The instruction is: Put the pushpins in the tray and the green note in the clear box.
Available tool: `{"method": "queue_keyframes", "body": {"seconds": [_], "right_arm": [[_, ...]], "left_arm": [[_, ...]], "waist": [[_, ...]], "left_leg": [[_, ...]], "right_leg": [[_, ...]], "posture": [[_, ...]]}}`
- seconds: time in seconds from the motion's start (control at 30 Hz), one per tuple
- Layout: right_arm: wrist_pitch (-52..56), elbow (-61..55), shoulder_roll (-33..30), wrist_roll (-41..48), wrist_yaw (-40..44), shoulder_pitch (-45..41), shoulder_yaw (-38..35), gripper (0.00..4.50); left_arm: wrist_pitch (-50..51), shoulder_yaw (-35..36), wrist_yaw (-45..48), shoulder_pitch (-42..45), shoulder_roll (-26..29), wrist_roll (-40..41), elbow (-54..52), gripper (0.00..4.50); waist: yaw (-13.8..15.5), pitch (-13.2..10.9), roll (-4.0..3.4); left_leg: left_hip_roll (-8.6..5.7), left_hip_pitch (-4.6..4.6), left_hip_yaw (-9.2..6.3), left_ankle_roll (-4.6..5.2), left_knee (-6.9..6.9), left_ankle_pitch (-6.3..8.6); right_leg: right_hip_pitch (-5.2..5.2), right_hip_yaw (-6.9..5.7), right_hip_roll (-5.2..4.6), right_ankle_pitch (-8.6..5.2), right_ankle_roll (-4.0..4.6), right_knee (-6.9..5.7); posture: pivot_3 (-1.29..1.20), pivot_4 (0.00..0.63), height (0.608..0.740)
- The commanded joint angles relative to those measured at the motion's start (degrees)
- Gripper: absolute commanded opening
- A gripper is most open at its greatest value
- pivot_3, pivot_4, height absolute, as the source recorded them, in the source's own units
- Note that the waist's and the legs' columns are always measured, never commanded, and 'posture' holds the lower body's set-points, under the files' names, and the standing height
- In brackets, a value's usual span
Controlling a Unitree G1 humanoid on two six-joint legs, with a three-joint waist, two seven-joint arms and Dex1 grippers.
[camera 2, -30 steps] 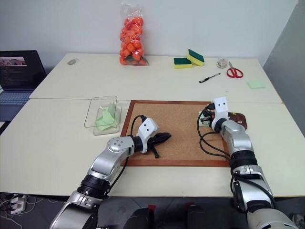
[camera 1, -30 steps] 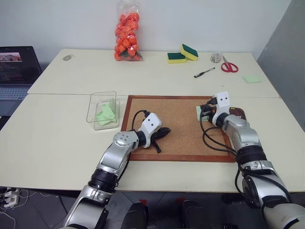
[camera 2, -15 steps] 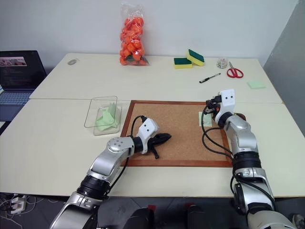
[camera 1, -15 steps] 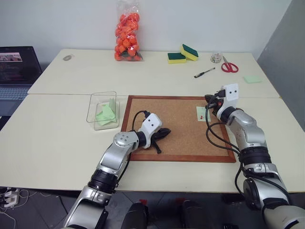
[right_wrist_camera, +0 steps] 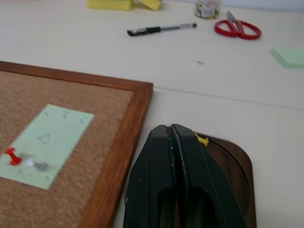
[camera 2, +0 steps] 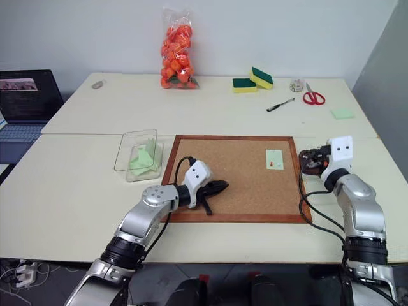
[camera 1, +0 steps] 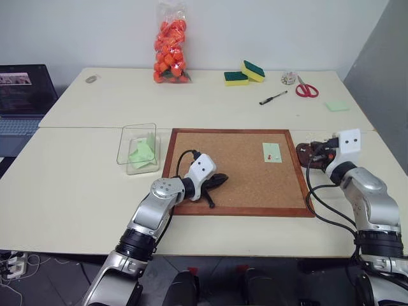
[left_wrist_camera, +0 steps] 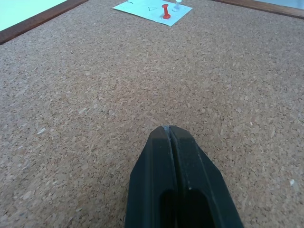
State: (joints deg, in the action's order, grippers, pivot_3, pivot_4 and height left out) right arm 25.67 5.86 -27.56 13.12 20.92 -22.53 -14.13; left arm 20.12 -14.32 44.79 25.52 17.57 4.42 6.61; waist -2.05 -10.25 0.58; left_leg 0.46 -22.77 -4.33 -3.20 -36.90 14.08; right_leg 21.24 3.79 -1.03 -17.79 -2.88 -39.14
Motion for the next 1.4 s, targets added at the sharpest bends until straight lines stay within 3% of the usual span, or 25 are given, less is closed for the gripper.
{"method": "queue_keyframes", "body": {"seconds": [0.03, 0.07, 0.1, 0.17, 0.43, 0.6, 0.77, 0.97, 1.4], "right_arm": [[-0.17, 1.00, -1.22, -0.29, -0.63, -1.99, -0.89, 0.02], [-0.23, 2.12, -1.36, -0.46, -0.50, -2.53, -0.72, 0.02], [-0.23, 3.11, -1.41, -0.58, -0.53, -3.06, -0.69, 0.48], [0.02, 5.15, -1.49, -0.47, -0.50, -4.14, -0.87, 0.69], [-0.71, 8.28, -1.49, 1.03, -0.62, -6.31, -2.86, 2.25], [0.50, 4.05, -1.27, 3.24, 0.22, -4.55, -4.02, 3.27], [-0.17, -5.65, -0.99, 4.14, 5.32, 1.04, 0.05, 4.36], [-3.29, -11.02, 3.89, 1.36, 3.95, 6.61, 6.59, 4.36], [-12.43, -0.46, 5.86, -4.36, 2.19, 2.88, 9.64, 4.36]], "left_arm": [[1.44, -2.30, 1.28, -0.96, -0.23, -0.42, 2.26, 0.00], [1.41, -2.34, 1.33, -0.91, -0.27, -0.44, 2.30, 0.00], [1.40, -2.36, 1.38, -0.89, -0.29, -0.46, 2.33, 0.00], [1.32, -2.39, 1.51, -0.86, -0.29, -0.52, 2.39, 0.00], [1.49, -2.35, 1.61, -1.13, -0.03, -0.67, 1.98, 0.00], [1.50, -2.52, 1.63, -1.18, -0.03, -0.76, 1.88, 0.00], [1.41, -2.71, 1.71, -0.88, -0.20, -0.77, 2.14, 0.00], [1.21, -2.76, 1.92, -0.67, -0.02, -0.73, 2.44, 0.00], [1.41, -2.85, 1.88, -0.78, 0.43, -0.63, 2.07, 0.00]], "waist": [[0.05, 0.00, 0.00], [0.08, 0.00, -0.01], [0.12, 0.00, -0.01], [0.17, 0.00, 0.00], [0.17, 0.01, -0.02], [0.17, 0.01, -0.02], [0.18, 0.02, -0.03], [0.19, 0.03, -0.04], [0.19, 0.03, -0.04]], "left_leg": [[0.00, -0.01, 0.00, 0.00, 0.00, 0.00], [0.00, -0.01, -0.01, 0.00, 0.00, 0.00], [0.00, -0.01, -0.01, 0.00, 0.00, 0.00], [-0.01, -0.02, -0.01, 0.00, 0.00, 0.00], [0.00, -0.03, 0.00, 0.00, 0.01, 0.00], [0.00, -0.04, -0.02, 0.00, 0.02, 0.00], [0.00, -0.04, -0.04, 0.00, 0.03, 0.00], [0.00, -0.03, -0.06, 0.00, 0.01, 0.00], [-0.01, -0.03, -0.05, 0.00, 0.02, 0.00]], "right_leg": [[-0.01, -0.01, 0.00, 0.00, 0.00, 0.00], [-0.01, -0.01, 0.01, 0.00, 0.00, 0.01], [-0.01, -0.01, 0.01, 0.00, 0.00, 0.01], [-0.01, -0.01, 0.00, 0.00, 0.00, 0.02], [0.00, 0.00, 0.00, 0.00, 0.00, 0.03], [0.00, -0.01, 0.00, 0.00, 0.00, 0.04], [0.00, -0.03, 0.00, 0.00, 0.00, 0.06], [-0.03, -0.04, 0.00, -0.01, 0.00, 0.06], [-0.02, -0.05, 0.00, 0.00, 0.00, 0.07]], "posture": [[0.00, 0.150, 0.740], [0.00, 0.150, 0.740], [0.00, 0.150, 0.740], [0.00, 0.150, 0.740], [0.00, 0.150, 0.740], [0.00, 0.150, 0.740], [0.00, 0.150, 0.740], [0.00, 0.150, 0.740], [0.00, 0.150, 0.740]]}}
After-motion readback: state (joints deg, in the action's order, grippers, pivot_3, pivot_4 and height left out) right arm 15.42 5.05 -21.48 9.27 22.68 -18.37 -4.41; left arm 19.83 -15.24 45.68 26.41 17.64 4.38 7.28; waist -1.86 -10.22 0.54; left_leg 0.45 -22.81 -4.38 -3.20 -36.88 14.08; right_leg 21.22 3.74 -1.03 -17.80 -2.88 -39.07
